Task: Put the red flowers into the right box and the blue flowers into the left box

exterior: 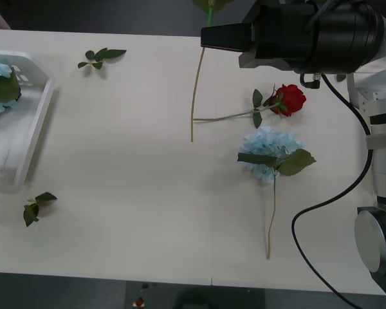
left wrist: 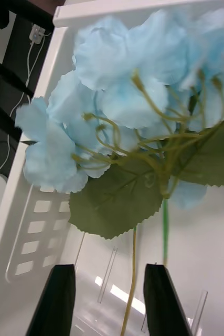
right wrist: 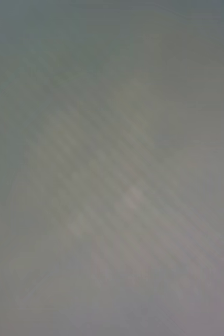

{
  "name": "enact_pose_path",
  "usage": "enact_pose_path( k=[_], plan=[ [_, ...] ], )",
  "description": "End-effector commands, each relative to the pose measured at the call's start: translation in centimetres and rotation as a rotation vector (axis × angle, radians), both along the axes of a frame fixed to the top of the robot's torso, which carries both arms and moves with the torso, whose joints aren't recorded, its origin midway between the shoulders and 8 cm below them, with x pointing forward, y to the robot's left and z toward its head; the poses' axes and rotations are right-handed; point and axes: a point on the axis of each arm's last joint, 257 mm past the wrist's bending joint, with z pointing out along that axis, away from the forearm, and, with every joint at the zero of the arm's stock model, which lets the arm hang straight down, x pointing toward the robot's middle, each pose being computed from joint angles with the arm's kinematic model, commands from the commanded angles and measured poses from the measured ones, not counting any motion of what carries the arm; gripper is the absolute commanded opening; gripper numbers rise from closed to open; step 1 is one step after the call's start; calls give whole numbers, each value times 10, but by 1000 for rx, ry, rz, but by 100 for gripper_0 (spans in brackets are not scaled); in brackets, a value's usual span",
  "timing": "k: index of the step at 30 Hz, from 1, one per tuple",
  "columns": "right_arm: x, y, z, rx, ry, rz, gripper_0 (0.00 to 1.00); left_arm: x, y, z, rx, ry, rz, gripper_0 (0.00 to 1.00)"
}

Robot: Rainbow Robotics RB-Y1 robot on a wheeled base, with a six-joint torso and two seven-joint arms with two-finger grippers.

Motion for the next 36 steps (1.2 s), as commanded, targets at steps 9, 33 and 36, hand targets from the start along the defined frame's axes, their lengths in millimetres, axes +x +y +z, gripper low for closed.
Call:
enact_pose_path(
  k=[9,33,36],
  plan=[
    [-10,6,20,8,-66,19,0,26,-63,40,-215,-173,-150,87],
    [-10,6,20,8,-66,19,0,-114,-432,168,-1091,-237,-799,100],
    [-10,6,20,8,-66,19,0,-138,-461,183,-1173,-221,-876,100]
  ],
)
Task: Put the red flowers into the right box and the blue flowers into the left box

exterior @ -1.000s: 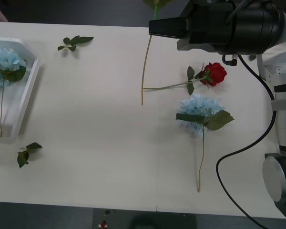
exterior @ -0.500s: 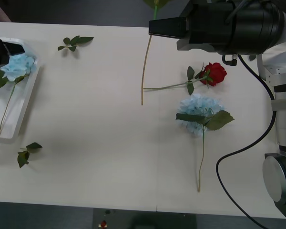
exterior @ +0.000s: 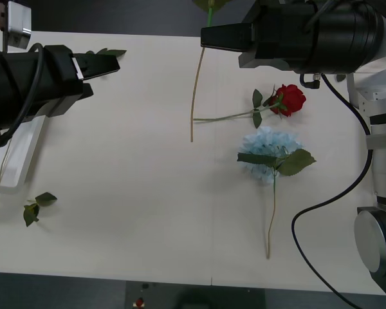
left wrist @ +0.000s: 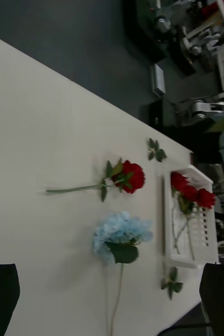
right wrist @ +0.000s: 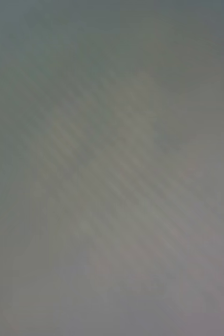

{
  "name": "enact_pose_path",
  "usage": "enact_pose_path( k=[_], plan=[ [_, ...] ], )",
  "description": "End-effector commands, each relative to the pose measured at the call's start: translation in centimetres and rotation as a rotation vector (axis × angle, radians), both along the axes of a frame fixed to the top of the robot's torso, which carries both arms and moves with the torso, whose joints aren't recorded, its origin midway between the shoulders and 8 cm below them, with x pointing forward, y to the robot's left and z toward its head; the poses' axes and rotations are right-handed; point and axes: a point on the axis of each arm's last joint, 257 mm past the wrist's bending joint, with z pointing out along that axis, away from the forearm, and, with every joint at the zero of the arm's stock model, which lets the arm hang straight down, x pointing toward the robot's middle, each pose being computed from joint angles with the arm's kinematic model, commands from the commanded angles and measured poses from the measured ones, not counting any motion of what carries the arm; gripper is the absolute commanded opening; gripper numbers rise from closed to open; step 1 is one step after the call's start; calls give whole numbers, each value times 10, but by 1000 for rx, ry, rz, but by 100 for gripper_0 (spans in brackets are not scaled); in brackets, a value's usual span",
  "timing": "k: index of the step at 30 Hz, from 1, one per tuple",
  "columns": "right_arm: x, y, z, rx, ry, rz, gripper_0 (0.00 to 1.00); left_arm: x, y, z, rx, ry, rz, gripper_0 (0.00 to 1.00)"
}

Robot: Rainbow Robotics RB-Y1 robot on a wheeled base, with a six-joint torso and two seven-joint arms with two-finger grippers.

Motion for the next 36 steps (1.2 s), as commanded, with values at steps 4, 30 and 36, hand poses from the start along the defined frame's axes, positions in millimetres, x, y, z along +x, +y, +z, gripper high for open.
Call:
enact_pose_path(
  k=[4,30,36],
  plan=[
    [-10,5,20,8,-65,18,0,-64,-81,48,-126,-70,-250,100],
    [-10,5,20,8,-65,18,0,-54,-160,10,88,-224,-282,0],
    [-10,5,20,8,-65,18,0,-51,-159,7,114,-233,-273,0]
  ],
)
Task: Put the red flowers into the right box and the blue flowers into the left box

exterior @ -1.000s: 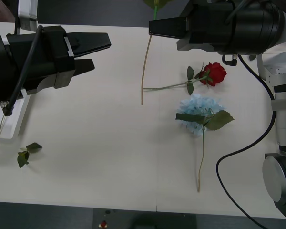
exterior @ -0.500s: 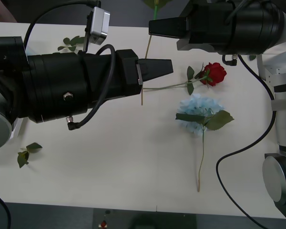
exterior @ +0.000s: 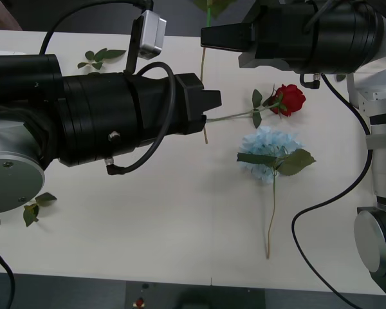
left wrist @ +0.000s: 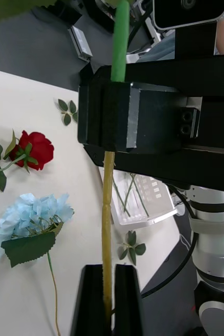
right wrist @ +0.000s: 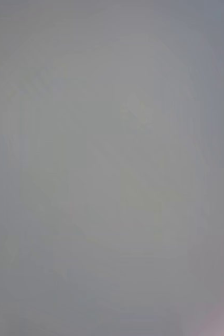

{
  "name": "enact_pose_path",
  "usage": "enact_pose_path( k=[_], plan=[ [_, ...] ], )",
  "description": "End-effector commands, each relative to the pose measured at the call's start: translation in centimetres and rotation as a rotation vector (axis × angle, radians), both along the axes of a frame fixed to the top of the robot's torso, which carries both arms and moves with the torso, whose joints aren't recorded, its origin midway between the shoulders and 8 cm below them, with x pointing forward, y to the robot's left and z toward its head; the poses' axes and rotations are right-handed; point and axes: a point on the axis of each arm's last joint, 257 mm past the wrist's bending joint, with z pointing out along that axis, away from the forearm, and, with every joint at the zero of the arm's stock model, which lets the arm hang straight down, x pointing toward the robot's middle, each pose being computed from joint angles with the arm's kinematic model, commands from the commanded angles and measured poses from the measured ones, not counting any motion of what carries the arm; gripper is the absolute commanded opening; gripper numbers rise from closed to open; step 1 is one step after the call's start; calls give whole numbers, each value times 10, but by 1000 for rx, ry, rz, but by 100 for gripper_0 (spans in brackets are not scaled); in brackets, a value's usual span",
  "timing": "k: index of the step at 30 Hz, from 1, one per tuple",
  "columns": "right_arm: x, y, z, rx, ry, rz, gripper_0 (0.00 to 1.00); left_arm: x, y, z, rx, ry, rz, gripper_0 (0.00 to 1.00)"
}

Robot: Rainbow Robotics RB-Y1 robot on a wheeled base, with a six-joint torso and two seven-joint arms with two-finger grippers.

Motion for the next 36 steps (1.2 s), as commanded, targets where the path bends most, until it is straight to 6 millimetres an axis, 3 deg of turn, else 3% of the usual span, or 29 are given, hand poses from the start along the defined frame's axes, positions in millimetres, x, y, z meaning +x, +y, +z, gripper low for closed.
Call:
enact_pose_path(
  k=[1,2,4,6,7,19,25,27,31,36],
  plan=[
    [-10,5,20,8,-65,18,0,5,7,8,38,-60,7,0],
    [-10,5,20,8,-65,18,4,5,7,7,42,-59,7,0],
    [-10,5,20,8,-65,18,49,6,9,6,49,-61,12,0],
    [-10,5,20,8,-65,18,86,8,11,7,49,-63,18,0],
    [-10,5,20,8,-65,18,99,8,12,7,51,-64,19,0],
    [-10,5,20,8,-65,18,100,18,21,12,66,-90,54,0],
    [-10,5,20,8,-65,18,100,39,71,6,128,-93,152,0],
    [-5,-2,-2,-12,-22,3,100,47,93,0,146,-81,200,0],
    [-3,-12,-5,-41,-36,-17,100,62,134,-2,161,-67,288,0],
    [10,-30,-14,-106,-32,-73,100,79,208,-5,195,-48,441,0]
  ],
)
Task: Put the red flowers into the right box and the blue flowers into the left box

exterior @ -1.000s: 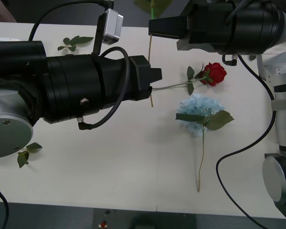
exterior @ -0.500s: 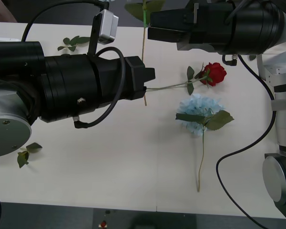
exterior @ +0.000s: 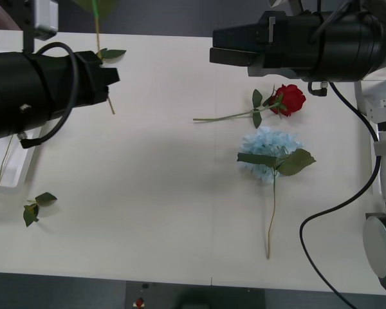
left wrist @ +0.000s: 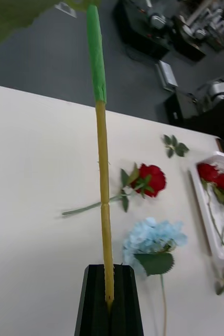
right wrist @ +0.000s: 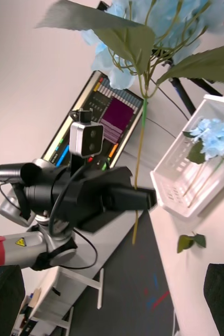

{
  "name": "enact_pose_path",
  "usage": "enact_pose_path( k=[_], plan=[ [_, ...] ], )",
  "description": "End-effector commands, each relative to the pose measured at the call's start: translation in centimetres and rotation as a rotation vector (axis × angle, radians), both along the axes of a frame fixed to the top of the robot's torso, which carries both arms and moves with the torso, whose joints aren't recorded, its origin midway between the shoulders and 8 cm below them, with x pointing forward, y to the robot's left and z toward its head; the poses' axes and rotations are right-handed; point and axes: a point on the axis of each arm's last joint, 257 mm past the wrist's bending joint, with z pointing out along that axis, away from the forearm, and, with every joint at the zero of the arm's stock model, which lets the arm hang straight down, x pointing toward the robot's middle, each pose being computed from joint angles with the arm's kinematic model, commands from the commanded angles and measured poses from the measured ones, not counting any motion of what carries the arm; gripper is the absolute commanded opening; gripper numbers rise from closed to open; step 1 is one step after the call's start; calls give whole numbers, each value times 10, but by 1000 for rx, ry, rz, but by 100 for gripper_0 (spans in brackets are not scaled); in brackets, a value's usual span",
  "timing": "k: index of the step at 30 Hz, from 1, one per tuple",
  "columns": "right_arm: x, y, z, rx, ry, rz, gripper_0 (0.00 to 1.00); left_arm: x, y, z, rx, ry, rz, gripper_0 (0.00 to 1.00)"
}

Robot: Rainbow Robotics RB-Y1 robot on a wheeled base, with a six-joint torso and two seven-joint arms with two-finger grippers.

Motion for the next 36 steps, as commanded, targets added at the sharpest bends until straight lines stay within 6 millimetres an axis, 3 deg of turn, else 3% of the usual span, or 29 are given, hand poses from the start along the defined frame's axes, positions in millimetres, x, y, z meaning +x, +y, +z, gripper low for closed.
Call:
enact_pose_path(
  k=[1,2,7,10,14,16,20,24,30,36],
  plan=[
    [6,-16,2,-90,-59,-47,100,7,56,0,48,-11,107,0],
    [15,-26,-9,-142,-41,-85,100,7,89,-3,63,-1,172,0],
    [27,-50,-41,-245,123,-169,100,-4,182,-19,112,44,365,0],
    [34,-68,-67,-313,248,-236,100,-14,249,-36,141,94,504,0],
    [42,-89,-92,-388,370,-323,100,-24,319,-52,218,128,651,0],
    [46,-99,-102,-423,428,-367,100,-25,345,-61,237,153,702,0],
    [44,-114,-118,-485,539,-421,100,-23,371,-88,254,218,743,0],
    [32,-135,-146,-600,666,-486,100,-21,388,-132,304,291,763,0],
    [9,-172,-181,-835,637,-611,100,-24,399,-181,300,363,771,0],
    [-10,-192,-218,-972,598,-674,100,-29,399,-206,315,402,765,0]
  ],
)
